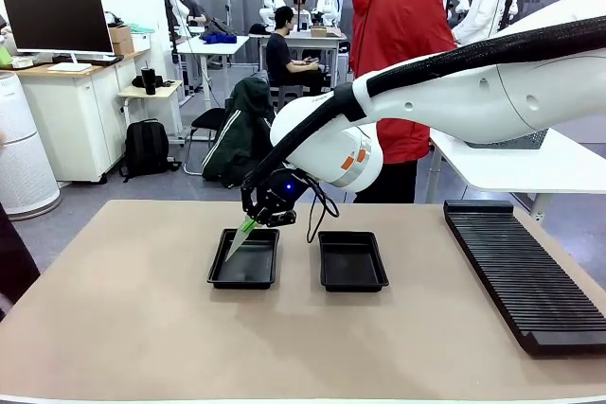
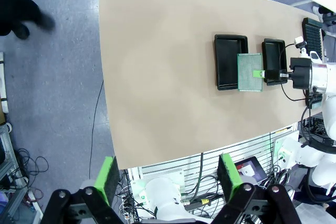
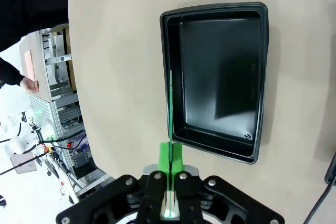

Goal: Inspect and transfer BCBs to ESD trays.
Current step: Pick up the Blank PCB from the PCB Rack and place it in the left ESD tray.

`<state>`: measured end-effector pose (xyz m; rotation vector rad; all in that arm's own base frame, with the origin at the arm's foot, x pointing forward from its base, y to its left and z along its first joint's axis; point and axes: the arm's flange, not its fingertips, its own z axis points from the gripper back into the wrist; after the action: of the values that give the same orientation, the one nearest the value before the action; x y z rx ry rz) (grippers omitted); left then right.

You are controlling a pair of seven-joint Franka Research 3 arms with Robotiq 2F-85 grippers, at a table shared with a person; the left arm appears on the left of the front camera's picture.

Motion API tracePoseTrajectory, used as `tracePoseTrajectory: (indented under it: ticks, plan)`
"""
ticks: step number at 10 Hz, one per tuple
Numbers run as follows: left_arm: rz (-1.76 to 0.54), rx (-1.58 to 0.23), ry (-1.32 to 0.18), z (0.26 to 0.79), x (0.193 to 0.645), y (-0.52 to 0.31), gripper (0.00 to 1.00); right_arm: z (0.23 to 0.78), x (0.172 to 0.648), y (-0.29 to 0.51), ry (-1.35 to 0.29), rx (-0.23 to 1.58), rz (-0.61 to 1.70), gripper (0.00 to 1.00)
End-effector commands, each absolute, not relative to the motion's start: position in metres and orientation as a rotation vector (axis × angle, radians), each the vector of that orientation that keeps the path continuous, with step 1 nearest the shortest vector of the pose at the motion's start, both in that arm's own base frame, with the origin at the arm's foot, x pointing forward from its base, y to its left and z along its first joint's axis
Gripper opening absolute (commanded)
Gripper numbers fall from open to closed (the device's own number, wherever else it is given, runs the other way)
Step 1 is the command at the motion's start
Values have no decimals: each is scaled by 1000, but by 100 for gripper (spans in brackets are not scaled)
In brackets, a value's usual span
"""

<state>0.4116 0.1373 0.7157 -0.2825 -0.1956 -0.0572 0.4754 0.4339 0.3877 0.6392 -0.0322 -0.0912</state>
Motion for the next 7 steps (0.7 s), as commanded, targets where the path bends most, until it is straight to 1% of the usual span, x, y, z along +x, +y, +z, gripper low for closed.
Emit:
tracePoseTrajectory:
  ticks: [1,7]
  plan:
    - [-55,-281,-193,715,411,138,100,388,475,434,-32,639,-91,2]
    - [-55,-281,-193,715,411,138,100,360,488,440,-81,713,-131,2]
